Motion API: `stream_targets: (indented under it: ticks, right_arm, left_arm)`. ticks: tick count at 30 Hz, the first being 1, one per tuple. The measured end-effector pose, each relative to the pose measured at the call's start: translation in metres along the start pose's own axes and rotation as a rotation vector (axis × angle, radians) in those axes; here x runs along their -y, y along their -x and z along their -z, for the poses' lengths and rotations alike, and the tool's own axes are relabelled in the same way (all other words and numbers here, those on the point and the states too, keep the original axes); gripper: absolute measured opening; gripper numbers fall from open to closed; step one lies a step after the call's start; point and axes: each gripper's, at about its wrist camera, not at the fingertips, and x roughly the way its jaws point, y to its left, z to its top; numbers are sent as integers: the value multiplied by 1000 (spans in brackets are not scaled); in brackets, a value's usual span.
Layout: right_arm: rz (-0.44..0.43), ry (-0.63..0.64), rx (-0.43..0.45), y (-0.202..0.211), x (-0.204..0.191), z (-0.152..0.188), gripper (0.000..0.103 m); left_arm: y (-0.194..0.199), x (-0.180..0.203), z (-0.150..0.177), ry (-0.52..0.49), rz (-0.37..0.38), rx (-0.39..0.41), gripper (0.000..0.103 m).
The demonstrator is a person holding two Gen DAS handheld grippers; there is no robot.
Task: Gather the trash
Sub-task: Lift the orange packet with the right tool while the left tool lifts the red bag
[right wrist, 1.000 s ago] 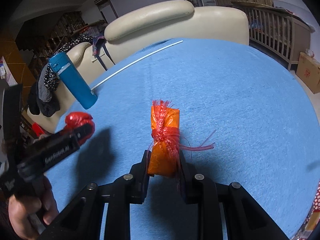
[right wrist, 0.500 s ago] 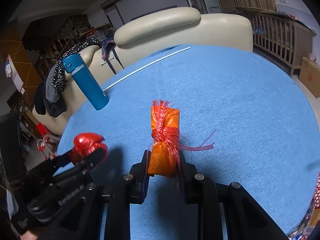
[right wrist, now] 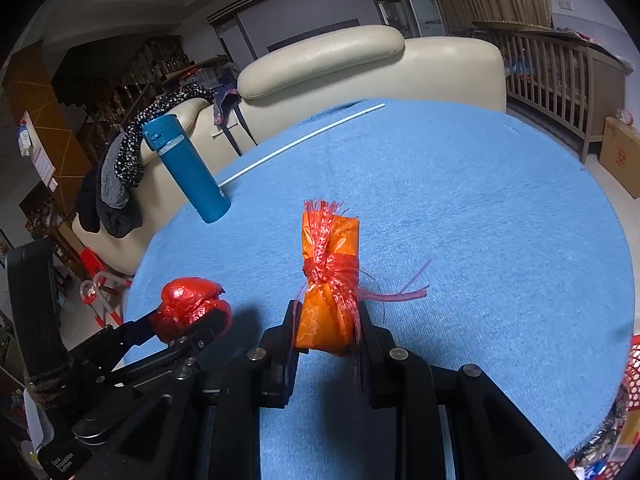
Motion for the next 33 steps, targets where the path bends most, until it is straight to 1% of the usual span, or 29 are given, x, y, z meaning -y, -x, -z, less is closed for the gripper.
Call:
stream_targets:
  ticks: [16, 24, 33]
  right_arm:
    - [-4, -12, 35, 33, 11, 18, 26]
    - [2, -34, 38, 45, 24, 28, 26]
    - [8, -70, 67, 62, 44, 34, 26]
  left_arm:
    - [24, 24, 10, -46, 21, 38, 62]
    - [30, 41, 14, -69, 34, 42, 62]
    - [37, 67, 14, -117, 62, 47, 62]
